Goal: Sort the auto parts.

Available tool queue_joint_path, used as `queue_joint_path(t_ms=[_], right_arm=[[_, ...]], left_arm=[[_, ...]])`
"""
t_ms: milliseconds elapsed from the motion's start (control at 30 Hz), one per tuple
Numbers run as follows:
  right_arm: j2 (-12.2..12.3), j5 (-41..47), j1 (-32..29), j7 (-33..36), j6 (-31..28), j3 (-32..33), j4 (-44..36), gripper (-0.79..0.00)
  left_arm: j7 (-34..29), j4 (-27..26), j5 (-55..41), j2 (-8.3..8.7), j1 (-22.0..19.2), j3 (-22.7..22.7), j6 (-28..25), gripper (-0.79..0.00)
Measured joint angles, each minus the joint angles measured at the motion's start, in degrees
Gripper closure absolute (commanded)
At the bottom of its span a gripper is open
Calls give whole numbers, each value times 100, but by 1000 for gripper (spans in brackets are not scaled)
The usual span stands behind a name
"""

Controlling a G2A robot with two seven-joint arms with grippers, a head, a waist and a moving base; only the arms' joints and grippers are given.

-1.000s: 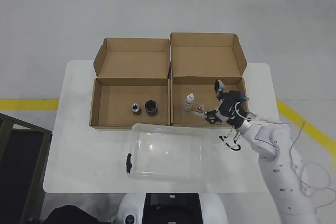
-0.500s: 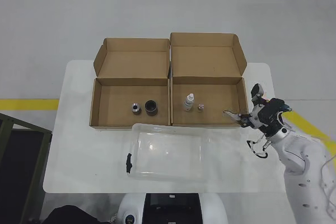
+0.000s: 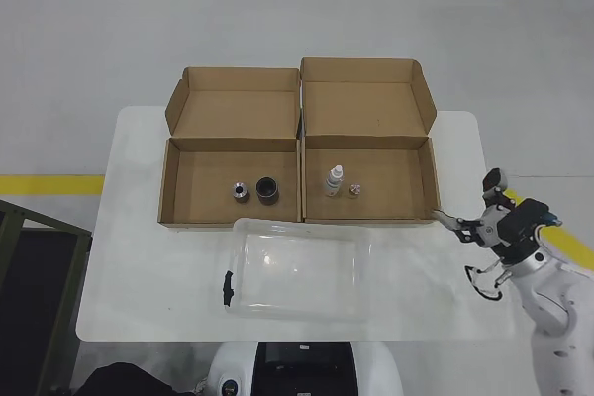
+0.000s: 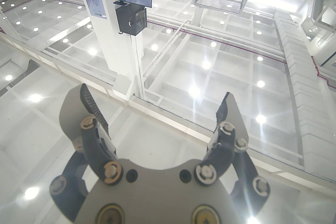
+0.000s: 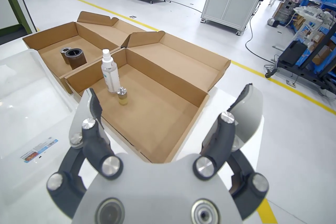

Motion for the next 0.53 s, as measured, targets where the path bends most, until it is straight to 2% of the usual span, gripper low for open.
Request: queue_joint_path(t_ms=[267, 533], right_arm=[[47, -84, -246, -301, -34, 245, -118, -784], [47, -83, -243, -298, -35, 243, -117, -785]], left_arm=[[0, 0, 0, 0, 0, 0, 0, -785], [0, 0, 0, 0, 0, 0, 0, -784]])
